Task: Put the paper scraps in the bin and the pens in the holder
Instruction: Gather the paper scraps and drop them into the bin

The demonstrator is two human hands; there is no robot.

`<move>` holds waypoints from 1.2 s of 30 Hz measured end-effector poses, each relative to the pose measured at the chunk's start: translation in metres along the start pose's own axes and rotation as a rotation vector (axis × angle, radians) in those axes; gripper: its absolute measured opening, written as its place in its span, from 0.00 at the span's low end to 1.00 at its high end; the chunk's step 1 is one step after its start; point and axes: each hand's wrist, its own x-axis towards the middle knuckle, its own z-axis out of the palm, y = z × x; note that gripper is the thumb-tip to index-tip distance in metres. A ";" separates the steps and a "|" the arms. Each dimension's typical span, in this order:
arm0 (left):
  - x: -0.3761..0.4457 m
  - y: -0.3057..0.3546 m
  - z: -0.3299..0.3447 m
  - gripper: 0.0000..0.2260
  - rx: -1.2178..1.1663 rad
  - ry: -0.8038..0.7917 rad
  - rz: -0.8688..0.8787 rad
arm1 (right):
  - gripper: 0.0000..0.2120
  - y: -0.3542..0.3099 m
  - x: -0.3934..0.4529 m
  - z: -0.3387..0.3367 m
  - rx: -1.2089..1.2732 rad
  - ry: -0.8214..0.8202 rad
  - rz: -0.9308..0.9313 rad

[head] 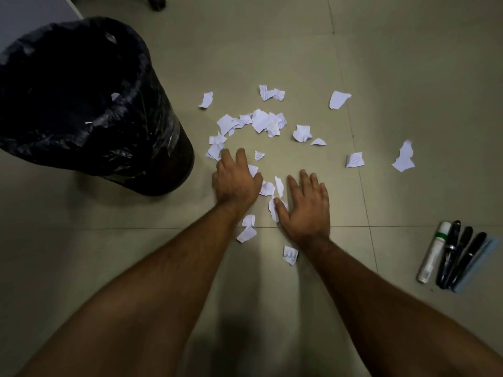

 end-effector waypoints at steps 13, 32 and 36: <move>0.040 0.005 0.019 0.26 -0.047 0.188 0.176 | 0.29 0.021 0.036 -0.010 0.037 0.150 -0.092; 0.110 0.025 0.046 0.15 -0.298 0.446 0.135 | 0.41 0.019 0.047 -0.012 -0.044 0.030 0.045; 0.151 0.016 0.051 0.22 -0.138 0.430 -0.134 | 0.42 0.018 0.048 -0.013 -0.068 0.015 0.051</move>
